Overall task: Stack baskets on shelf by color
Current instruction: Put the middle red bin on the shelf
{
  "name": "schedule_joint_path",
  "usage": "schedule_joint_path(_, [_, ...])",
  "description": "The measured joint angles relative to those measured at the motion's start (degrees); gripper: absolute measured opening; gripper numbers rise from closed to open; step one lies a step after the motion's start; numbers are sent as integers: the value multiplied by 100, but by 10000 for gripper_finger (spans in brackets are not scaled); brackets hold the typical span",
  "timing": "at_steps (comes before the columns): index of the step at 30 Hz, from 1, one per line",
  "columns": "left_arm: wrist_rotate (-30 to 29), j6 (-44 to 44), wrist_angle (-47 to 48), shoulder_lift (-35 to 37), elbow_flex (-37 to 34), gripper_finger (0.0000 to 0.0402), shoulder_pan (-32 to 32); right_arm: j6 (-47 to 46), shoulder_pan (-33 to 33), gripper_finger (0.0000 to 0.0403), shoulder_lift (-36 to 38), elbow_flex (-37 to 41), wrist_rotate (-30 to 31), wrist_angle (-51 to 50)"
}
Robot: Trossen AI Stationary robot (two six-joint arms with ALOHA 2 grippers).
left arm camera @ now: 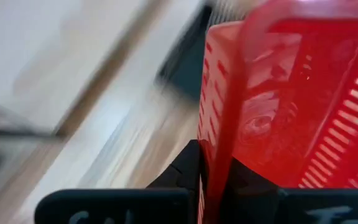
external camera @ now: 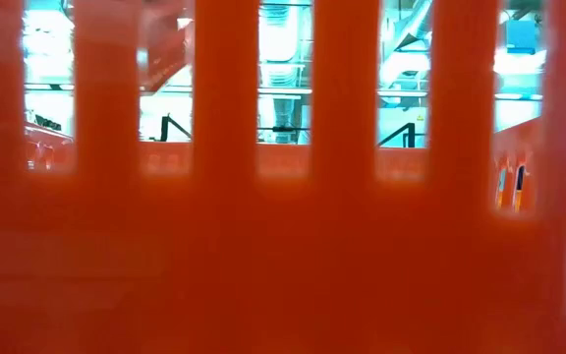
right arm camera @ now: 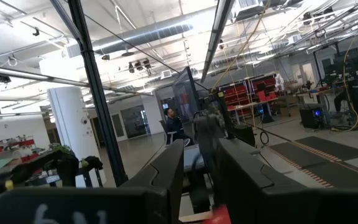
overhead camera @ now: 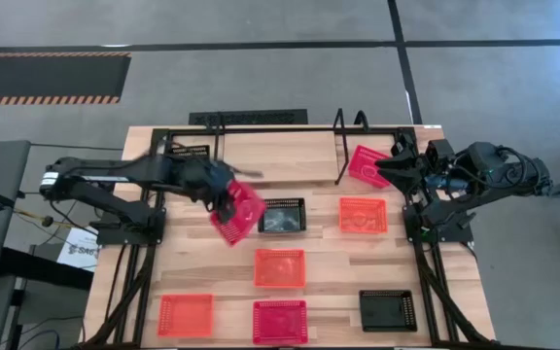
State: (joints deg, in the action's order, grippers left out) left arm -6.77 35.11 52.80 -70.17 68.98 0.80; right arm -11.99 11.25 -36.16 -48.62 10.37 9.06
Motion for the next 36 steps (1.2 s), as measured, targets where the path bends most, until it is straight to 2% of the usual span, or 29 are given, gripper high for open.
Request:
schedule_joint_path(4, [-92, 186, -1187, 178, 108, 0, 144, -2, -2, 116, 0, 0, 0, -2])
schedule_joint_path(9, [-145, -126, -2507, -119, 121, 0, 377, -2, -10, 116, 0, 0, 3, 14])
schedule_joint_path(15, [-573, 504, -1871, -1017, 106, 0, 1136, -2, -7, 116, -19, 2, 4, 0])
schedule_joint_path(19, [-266, 863, -1626, -1572, 93, 0, 1636, -2, -2, 117, -20, 2, 5, -44])
schedule_joint_path(25, [405, 1069, -2258, -2071, 99, 0, 1986, -2, -2, 117, -21, 2, 7, -161])
schedule_joint_path(30, [354, 1042, -2603, -2323, 276, 0, 2072, -2, -2, 117, -15, 2, 9, -232])
schedule_joint_path(36, [291, 1085, -1870, -2620, 464, 0, 2396, -3, -2, 117, -14, 2, 7, -289])
